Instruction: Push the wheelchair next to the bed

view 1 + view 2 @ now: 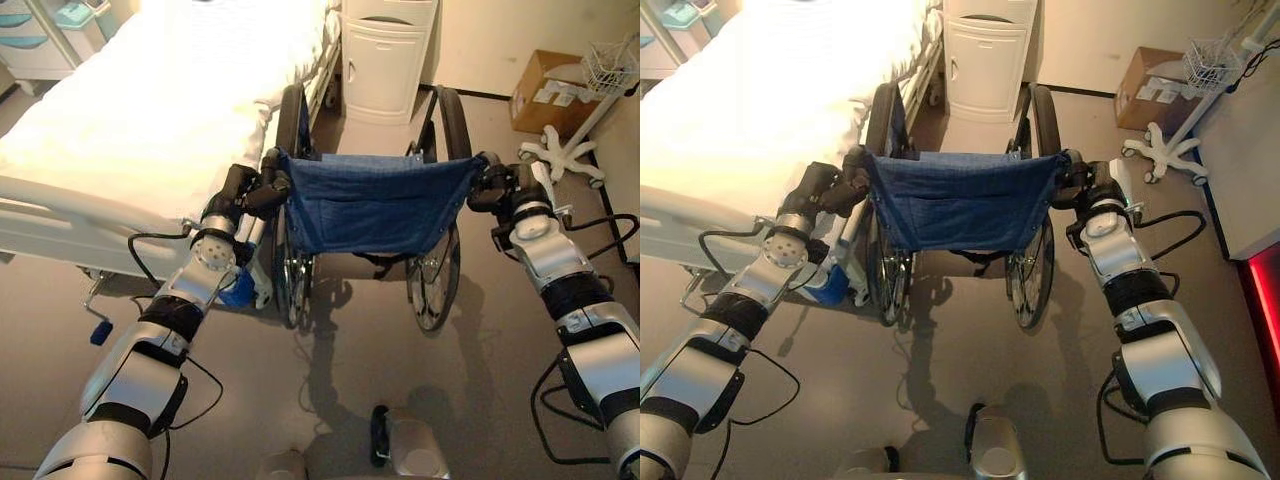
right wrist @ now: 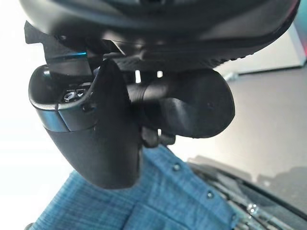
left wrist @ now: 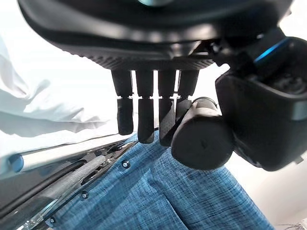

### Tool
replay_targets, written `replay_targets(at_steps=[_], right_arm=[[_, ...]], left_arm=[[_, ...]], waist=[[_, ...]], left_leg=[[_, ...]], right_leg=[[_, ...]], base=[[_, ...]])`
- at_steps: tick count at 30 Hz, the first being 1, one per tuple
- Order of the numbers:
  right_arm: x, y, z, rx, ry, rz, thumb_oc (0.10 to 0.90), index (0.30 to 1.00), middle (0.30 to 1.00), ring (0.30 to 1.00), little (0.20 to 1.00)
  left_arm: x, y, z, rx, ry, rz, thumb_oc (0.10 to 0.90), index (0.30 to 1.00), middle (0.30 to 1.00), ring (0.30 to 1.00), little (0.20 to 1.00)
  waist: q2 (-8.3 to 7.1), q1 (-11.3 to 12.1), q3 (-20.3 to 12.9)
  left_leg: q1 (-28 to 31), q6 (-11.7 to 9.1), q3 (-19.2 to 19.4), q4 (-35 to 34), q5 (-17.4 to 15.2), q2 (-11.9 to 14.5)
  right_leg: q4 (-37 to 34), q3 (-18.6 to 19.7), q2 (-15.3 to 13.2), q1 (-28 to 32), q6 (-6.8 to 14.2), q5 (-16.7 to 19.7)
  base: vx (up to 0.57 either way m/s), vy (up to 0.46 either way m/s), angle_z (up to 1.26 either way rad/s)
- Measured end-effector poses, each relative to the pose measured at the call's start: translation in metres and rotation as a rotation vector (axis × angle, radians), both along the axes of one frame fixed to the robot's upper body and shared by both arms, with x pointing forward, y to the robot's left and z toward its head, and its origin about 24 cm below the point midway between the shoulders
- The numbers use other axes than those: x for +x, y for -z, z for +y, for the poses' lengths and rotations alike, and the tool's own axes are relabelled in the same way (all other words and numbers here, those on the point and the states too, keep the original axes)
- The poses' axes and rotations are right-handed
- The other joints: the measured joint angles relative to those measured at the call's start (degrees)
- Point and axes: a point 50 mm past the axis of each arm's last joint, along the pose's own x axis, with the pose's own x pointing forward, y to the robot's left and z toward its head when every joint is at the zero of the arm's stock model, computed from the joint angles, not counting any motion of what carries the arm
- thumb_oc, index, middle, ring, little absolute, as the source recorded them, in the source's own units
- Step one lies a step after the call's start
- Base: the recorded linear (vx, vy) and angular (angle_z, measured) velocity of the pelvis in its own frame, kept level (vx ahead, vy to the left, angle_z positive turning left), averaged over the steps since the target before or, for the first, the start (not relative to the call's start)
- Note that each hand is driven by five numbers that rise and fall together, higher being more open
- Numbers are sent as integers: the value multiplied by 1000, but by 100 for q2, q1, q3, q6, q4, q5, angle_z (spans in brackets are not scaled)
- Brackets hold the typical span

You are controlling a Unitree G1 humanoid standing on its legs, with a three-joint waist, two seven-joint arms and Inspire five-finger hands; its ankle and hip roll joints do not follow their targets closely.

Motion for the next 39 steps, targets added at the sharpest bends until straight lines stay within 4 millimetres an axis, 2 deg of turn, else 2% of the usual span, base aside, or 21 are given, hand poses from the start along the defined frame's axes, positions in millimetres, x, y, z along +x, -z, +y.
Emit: replay_targets(at_steps=[1, 3, 4, 7, 10, 12, 13, 14, 15, 16, 18, 19, 20, 21, 22, 25, 28, 32, 34, 37, 39], right_arm=[[-1, 4, 0, 2, 3, 11, 400, 300, 300, 300, 300], [-6, 28, 5, 8, -2, 75, 400, 300, 300, 300, 300], [-8, 35, 7, -2, -11, 96, 400, 300, 300, 300, 300], [-9, 41, 9, -5, 8, 105, 400, 300, 300, 300, 300], [-13, 38, -4, -39, 34, 123, 400, 300, 300, 300, 300], [-12, 31, -9, -47, 22, 120, 400, 300, 300, 300, 300], [-12, 28, -10, -63, 8, 115, 400, 300, 300, 300, 300], [-13, 33, -8, -62, -10, 127, 400, 300, 300, 300, 300], [-14, 36, -7, -62, -16, 135, 400, 300, 300, 300, 300], [-15, 37, -9, -69, -3, 136, 400, 300, 300, 300, 300], [-14, 40, -5, -34, -6, 134, 400, 300, 300, 300, 300], [-14, 42, -2, -22, -11, 134, 400, 300, 300, 300, 300], [-10, 38, 4, 0, -20, 124, 400, 300, 300, 300, 300], [-7, 30, 4, -2, -21, 105, 400, 300, 300, 300, 300], [-7, 28, 4, -4, -18, 96, 400, 300, 300, 300, 300], [-1, 24, 7, 4, -15, 79, 400, 300, 300, 300, 300], [3, 13, 5, 5, -9, 47, 400, 300, 300, 300, 300], [2, 12, -1, 2, 13, 38, 400, 300, 300, 300, 300], [2, 11, -1, -1, 12, 26, 400, 300, 300, 300, 300], [-3, 24, -6, -6, 25, 48, 400, 300, 300, 300, 300], [-4, 26, -9, -8, 25, 43, 400, 300, 300, 300, 300]], left_arm=[[0, 3, 0, -1, -4, 11, 400, 300, 300, 300, 300], [-7, 27, 1, 7, -16, 81, 400, 300, 300, 300, 300], [-11, 37, 3, 8, -24, 108, 400, 300, 300, 300, 300], [-15, 44, 3, 38, -14, 124, 400, 300, 300, 300, 300], [-17, 52, -5, 53, 20, 151, 400, 300, 300, 300, 300], [-17, 51, -8, 46, 32, 149, 400, 300, 300, 300, 300], [-20, 54, -6, 32, 30, 157, 400, 300, 300, 300, 300], [-23, 58, -4, 10, 27, 180, 400, 300, 300, 300, 300], [-24, 62, -3, -2, 26, 192, 400, 300, 300, 300, 300], [-25, 61, -4, -24, 46, 178, 400, 300, 300, 300, 300], [-22, 46, -1, -57, 27, 113, 400, 300, 300, 300, 300], [-19, 36, 2, -51, 16, 83, 400, 300, 300, 300, 300], [-13, 18, 8, -10, 17, 45, 400, 300, 300, 300, 300], [-11, 15, 8, -14, 13, 33, 400, 300, 300, 300, 300], [-8, 12, 7, -6, 8, 38, 400, 300, 300, 300, 300], [-4, 7, 6, 17, -17, 31, 400, 300, 300, 300, 300], [0, -2, 2, 20, -12, 10, 400, 300, 300, 300, 300], [1, -3, -4, 12, 2, -4, 400, 300, 300, 300, 300], [1, -4, -4, 10, 0, -8, 400, 300, 300, 300, 300], [-2, 10, -9, 1, 9, 25, 400, 300, 300, 300, 300], [-3, 10, -12, -5, 16, 18, 400, 300, 300, 300, 300]], waist=[[-26, 13, -12], [-74, 163, -142], [-65, 167, -207], [-16, 358, -189], [389, 758, 2], [640, 997, 76], [778, 1192, 77], [949, 1171, 8], [1070, 1159, -89], [1120, 1162, -141], [521, 1127, -208], [223, 1001, -197], [-333, 1037, -221], [-16, 1143, -218], [29, 1091, -205], [-53, 1045, -220], [-69, 984, -231], [-59, 956, -230], [-77, 949, -241], [-14, 1036, -442], [-46, 1029, -478]], left_leg=[[-168, -52, -22, 449, 29, -33], [-721, -318, 10, 1770, 623, -53], [-893, -145, -8, 2000, 735, -27], [-1229, -93, -103, 746, 705, -204], [-1266, -487, -228, -1841, 1159, -151], [-1633, -479, -130, -1578, 1174, -29], [-1841, -356, 43, -722, 1141, -9], [-1863, 87, 171, -22, 850, -31], [-1801, 104, 148, -105, 591, -20], [-1767, 194, 77, -197, 739, -122], [-1648, -273, 260, -991, 761, -370], [-1670, -321, 360, -1019, 729, -503], [-1854, 315, 399, -379, 891, -747], [-1658, 384, 259, -251, 971, -395], [-1643, 550, 373, -325, 1213, -400], [-1551, 573, 236, -660, 1482, -748], [-1693, 604, 238, -739, 1469, -939], [-1776, 628, 348, -797, 1450, -960], [-1773, 612, 489, -910, 1429, -973], [-1799, 1172, 422, -451, 1241, -951], [-1841, 1196, 383, -429, 1227, -950]], right_leg=[[-96, 80, 22, 83, -10, -50], [-514, 299, 95, 492, -127, 53], [-708, 307, 88, 651, -130, 184], [-993, 746, 248, 914, -215, 120], [-1430, 1231, 517, 1369, -296, 169], [-1414, 1227, 473, 1399, -393, 261], [-1455, 1169, 337, 1432, -190, 373], [-1543, 1079, 295, 1590, -51, 345], [-1591, 1072, 346, 1622, 6, 269], [-1435, 1043, 302, 1631, 50, 181], [368, 786, 313, 847, -140, -106], [150, 709, 239, 875, -262, -142], [-597, 748, -189, 1078, -49, -591], [-862, 522, -184, 1185, 444, -408], [-918, 483, -227, 1282, 462, -399], [-1418, 443, -299, 1665, 503, -265], [-1911, 396, -310, 1989, 597, -165], [-1837, 262, -359, 1965, 518, -165], [-2002, 209, -412, 1967, 244, -238], [-1777, 10, -475, 1998, 210, -292], [-1423, 30, -478, 1820, 249, -293]], base=[[383, -84, 3], [422, 6, -20], [484, 87, -26], [613, 224, -30], [443, 286, -92], [271, 353, -137], [453, 474, -154], [363, 329, -116], [381, 309, -48], [226, 176, -31], [159, 163, -8], [85, 139, 2], [131, 166, -47], [121, 135, -63], [147, 123, -58], [163, 91, -28], [188, 99, -11], [212, 133, 8], [163, 130, -1], [140, 101, -9], [223, 76, 14]])
